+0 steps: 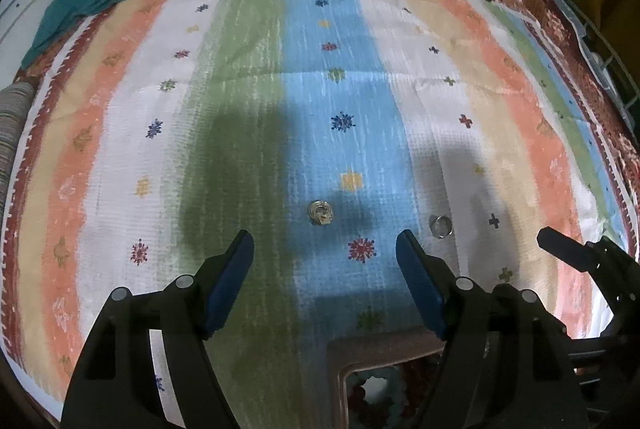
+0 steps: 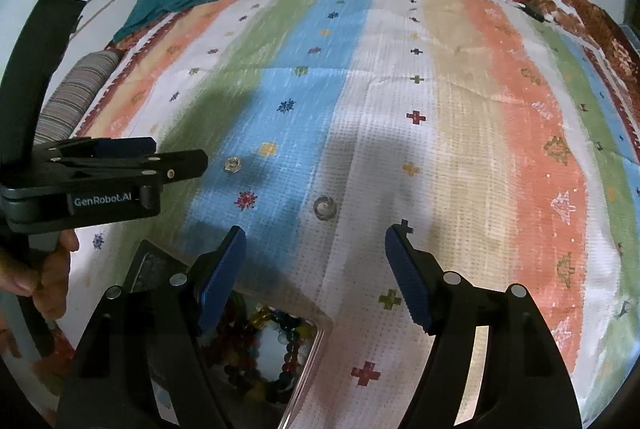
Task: Organize jewelry
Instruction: 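Move the left tool to the gold ring while the right tool approaches the silver ring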
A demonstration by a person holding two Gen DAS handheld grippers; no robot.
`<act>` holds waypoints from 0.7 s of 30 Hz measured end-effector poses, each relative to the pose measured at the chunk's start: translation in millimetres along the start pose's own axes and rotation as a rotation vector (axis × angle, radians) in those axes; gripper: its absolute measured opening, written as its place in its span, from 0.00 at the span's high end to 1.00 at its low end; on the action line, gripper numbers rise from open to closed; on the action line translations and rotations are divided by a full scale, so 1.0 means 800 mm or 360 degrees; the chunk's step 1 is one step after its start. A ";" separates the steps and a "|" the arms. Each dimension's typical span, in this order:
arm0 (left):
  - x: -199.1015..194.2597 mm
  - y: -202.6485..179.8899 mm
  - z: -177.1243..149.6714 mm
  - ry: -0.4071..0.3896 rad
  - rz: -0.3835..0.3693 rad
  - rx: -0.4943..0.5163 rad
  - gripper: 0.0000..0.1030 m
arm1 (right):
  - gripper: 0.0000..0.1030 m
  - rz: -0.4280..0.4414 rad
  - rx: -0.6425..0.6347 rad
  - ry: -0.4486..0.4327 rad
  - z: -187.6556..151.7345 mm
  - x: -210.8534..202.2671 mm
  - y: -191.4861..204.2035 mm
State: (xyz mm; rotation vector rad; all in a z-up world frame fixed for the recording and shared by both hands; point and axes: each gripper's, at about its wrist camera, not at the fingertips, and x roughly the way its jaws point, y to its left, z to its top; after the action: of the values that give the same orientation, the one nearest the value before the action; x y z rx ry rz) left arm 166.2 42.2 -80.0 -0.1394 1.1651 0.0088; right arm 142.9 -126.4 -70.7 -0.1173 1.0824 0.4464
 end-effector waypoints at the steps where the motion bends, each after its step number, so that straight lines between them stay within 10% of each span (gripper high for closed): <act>1: 0.003 0.000 0.002 0.0012 0.0002 0.0003 0.29 | 0.30 -0.0002 -0.0003 0.0007 0.000 0.002 0.000; 21: 0.056 0.005 0.027 0.0161 -0.0019 0.0008 0.34 | 0.31 -0.0032 -0.0040 0.0108 0.024 0.056 -0.006</act>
State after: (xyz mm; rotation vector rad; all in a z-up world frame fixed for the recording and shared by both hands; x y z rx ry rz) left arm 203.7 45.6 -113.0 -0.1437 1.2653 -0.0119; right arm 178.2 -111.6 -101.7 -0.1663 1.1418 0.4403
